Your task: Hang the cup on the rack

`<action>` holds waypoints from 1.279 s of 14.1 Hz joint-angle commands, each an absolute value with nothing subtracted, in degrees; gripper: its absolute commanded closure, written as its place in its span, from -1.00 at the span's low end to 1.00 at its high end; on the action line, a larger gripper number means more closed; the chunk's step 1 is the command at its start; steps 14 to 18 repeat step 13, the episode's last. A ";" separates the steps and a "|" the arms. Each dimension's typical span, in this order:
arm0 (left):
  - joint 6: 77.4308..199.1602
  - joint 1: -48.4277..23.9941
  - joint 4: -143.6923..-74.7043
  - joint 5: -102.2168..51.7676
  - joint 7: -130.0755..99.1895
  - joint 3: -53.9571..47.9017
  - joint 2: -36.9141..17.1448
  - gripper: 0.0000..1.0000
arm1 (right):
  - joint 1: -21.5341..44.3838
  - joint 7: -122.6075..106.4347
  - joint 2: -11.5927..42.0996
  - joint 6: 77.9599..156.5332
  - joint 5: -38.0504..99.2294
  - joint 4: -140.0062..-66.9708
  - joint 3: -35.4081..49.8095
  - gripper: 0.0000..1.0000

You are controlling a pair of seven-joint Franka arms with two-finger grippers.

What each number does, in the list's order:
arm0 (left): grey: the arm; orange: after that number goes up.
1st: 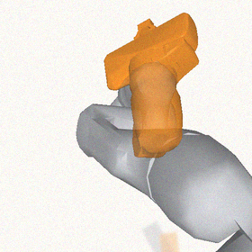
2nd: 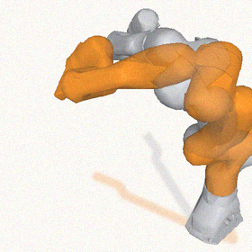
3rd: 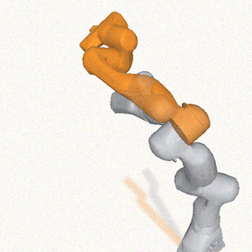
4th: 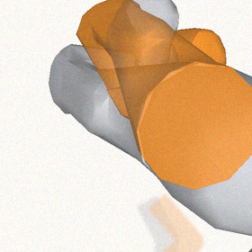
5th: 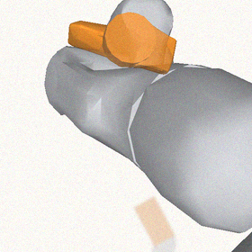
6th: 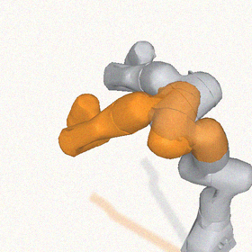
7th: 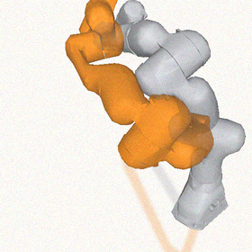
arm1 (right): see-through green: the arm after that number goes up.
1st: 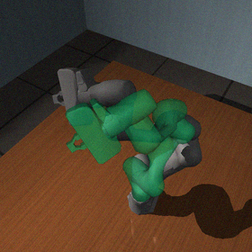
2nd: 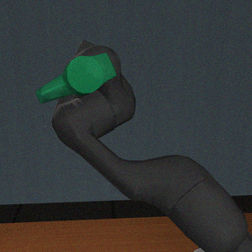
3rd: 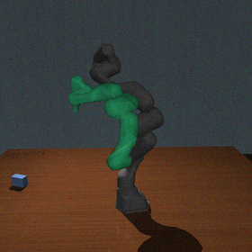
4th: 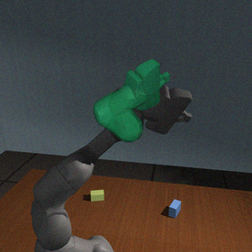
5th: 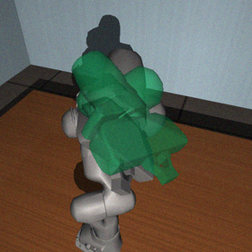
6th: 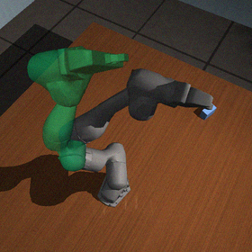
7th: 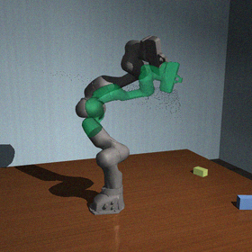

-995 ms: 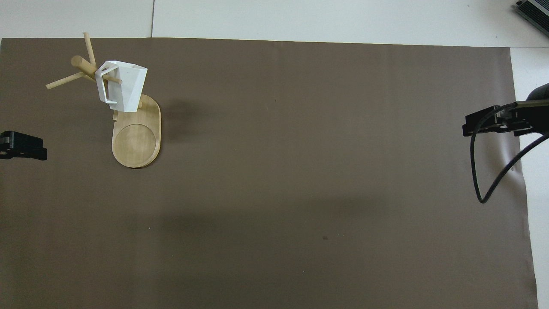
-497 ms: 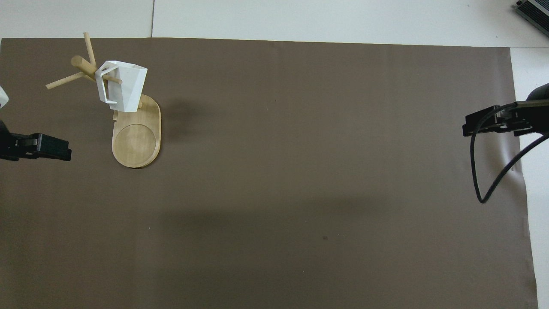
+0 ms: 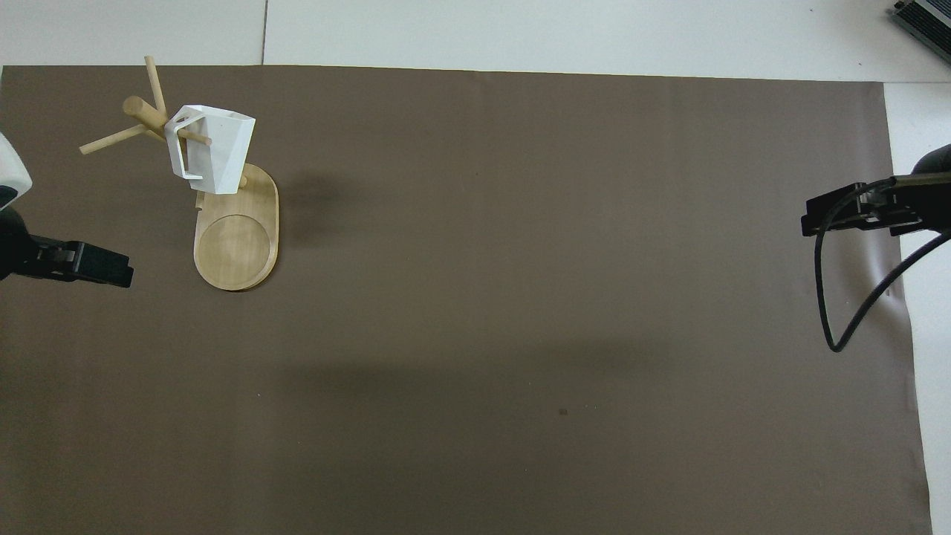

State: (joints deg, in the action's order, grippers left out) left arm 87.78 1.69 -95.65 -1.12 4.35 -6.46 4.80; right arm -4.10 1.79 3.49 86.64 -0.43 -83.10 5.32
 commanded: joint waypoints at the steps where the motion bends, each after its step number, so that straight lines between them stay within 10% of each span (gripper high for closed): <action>1: 87.27 1.05 -96.42 -1.23 4.58 -5.36 5.71 -1.00 | -4.48 2.37 2.64 85.69 0.53 -83.85 5.45 -1.00; 18: 89.91 1.67 -94.22 -2.02 1.23 -5.45 6.15 -1.00 | -4.48 2.37 2.64 85.69 0.53 -83.85 5.45 -1.00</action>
